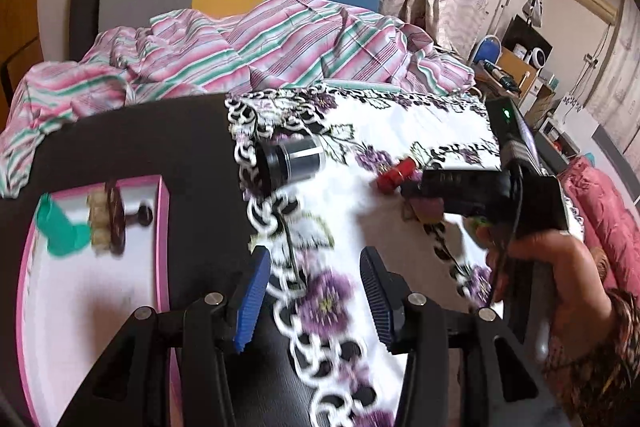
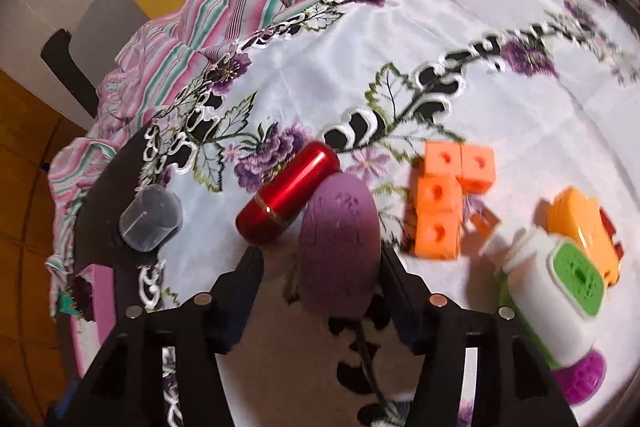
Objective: Organize rigid objects
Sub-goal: 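Grasp the black-capped clear canister with the left gripper, then carry the canister to the pink tray and set it down with the left gripper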
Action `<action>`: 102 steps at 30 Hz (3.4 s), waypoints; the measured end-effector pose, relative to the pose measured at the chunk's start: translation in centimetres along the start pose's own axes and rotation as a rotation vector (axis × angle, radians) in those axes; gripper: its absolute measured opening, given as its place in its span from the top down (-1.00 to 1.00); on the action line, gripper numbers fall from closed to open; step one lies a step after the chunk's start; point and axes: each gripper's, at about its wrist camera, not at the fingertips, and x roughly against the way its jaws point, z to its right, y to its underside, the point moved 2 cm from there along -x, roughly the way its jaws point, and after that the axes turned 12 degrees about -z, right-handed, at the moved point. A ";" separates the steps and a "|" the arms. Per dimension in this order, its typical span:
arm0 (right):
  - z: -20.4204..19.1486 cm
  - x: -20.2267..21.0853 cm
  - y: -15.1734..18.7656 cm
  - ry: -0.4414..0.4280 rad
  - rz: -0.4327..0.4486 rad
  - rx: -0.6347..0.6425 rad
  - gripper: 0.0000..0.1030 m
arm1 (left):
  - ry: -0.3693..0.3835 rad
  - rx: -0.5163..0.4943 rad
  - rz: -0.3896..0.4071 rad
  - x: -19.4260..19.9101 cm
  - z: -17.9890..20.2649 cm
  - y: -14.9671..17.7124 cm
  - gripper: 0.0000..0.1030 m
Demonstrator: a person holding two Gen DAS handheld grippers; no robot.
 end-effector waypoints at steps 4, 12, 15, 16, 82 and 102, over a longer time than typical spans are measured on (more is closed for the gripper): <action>0.4 -0.2 -0.2 0.038 -0.001 0.003 0.17 | -0.067 -0.069 -0.012 -1.4 0.5 -2.7 0.05; 0.5 0.0 0.8 0.011 -0.036 0.017 0.17 | -0.162 -0.192 -0.069 -6.2 2.1 -8.0 -0.14; 0.7 -0.1 0.7 -0.009 -0.042 0.002 0.17 | -0.230 -0.280 -0.114 -8.5 3.0 -9.0 -0.14; 0.7 -0.1 0.7 -0.012 -0.043 0.001 0.17 | -0.262 -0.313 -0.130 -9.3 3.3 -9.3 -0.14; 1.0 0.1 0.6 -0.045 -0.016 -0.025 0.20 | -0.069 0.076 0.013 -4.1 -1.1 -0.7 0.15; 0.1 0.0 0.8 -0.003 -0.005 0.043 0.22 | -0.031 0.250 0.168 5.4 -7.7 5.4 0.15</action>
